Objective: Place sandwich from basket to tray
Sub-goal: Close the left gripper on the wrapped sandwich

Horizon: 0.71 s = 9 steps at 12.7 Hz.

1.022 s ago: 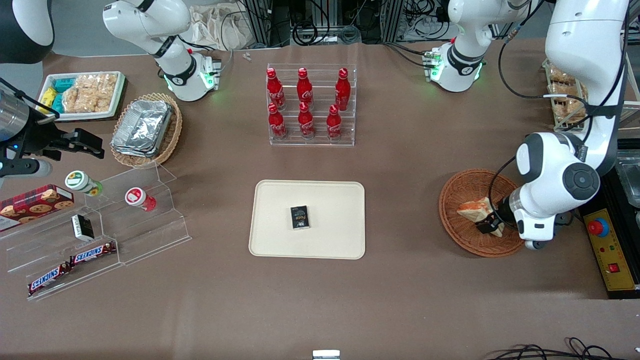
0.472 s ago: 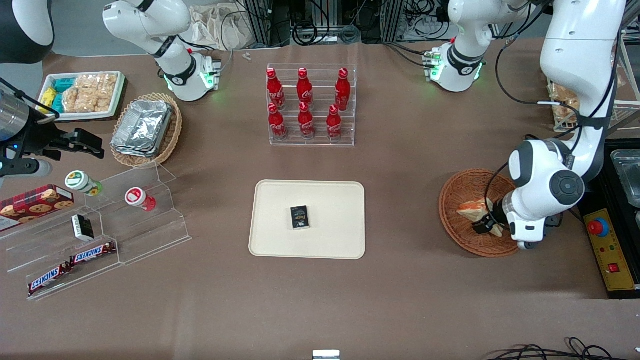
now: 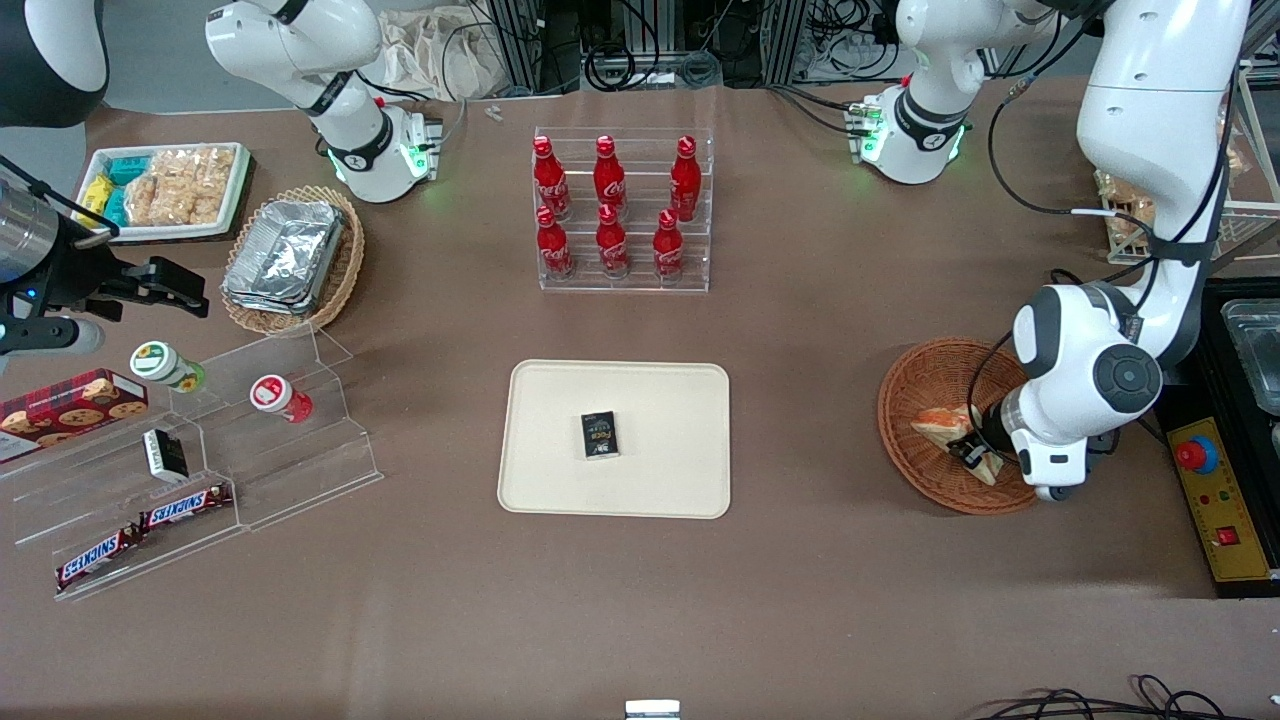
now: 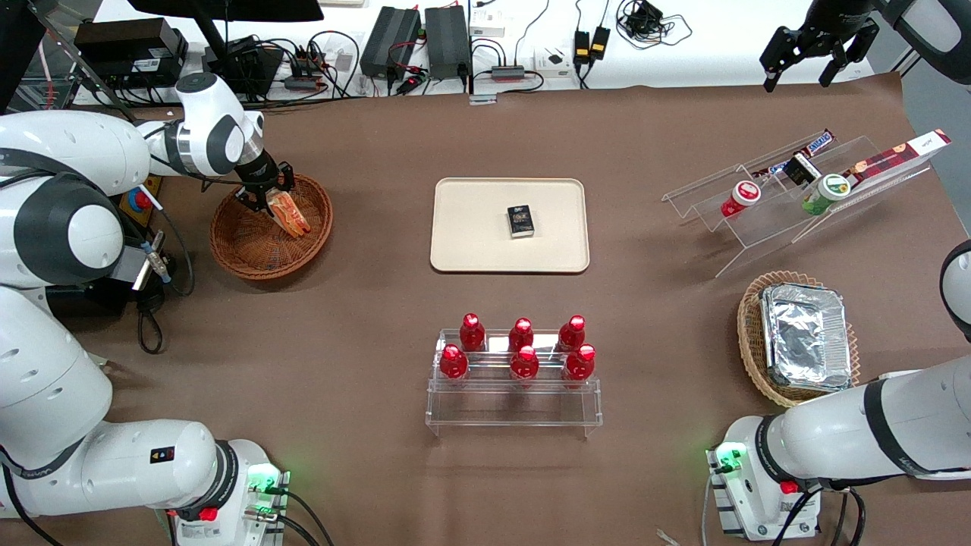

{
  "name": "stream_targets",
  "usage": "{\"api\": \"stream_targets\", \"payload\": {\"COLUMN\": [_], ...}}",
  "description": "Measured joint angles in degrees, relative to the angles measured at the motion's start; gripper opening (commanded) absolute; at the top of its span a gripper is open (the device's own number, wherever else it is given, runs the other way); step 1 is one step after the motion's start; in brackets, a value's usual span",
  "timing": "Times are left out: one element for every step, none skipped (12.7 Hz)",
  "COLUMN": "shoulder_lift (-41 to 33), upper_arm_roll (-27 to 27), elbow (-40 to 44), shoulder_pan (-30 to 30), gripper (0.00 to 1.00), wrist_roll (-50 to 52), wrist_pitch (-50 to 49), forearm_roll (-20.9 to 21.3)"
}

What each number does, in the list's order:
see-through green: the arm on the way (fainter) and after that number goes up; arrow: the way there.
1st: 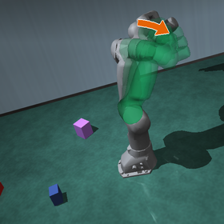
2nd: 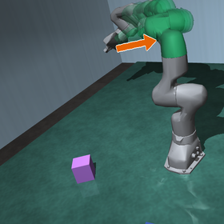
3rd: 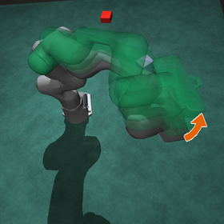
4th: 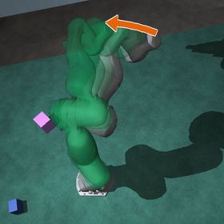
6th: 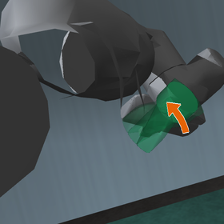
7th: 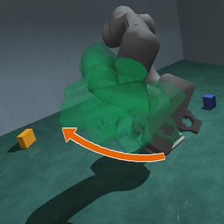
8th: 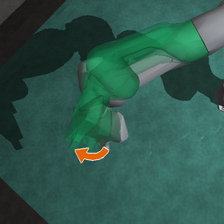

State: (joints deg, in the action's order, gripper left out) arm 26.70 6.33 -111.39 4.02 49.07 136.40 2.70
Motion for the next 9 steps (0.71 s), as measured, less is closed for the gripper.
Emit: {"api": "stream_targets", "payload": {"shoulder_lift": [-0.05,-0.17,-0.42,-0.78,-1.24,-1.74,-2.19,-2.59,-2.95], "upper_arm_roll": [0.02,0.03,0.04,0.06,0.15,0.30,0.50,0.69,0.88], "elbow": [0.28,0.74,1.51,2.70,4.63,7.58,11.55,15.80,19.81], "shoulder_pan": [0.00,0.00,-0.01,0.00,-0.02,-0.08,-0.24,-0.60,-1.36], "gripper": [0.00,0.00,0.00,0.00,0.00,0.00,0.00,0.00,0.00], "wrist_roll": [0.33,0.43,0.48,0.51,0.51,0.51,0.51,0.51,0.51], "wrist_pitch": [0.09,0.10,0.08,-0.50,-2.95,-7.55,-13.82,-20.03,-25.04], "forearm_roll": [0.00,0.00,0.00,0.00,0.00,0.01,0.01,0.02,0.03]}}
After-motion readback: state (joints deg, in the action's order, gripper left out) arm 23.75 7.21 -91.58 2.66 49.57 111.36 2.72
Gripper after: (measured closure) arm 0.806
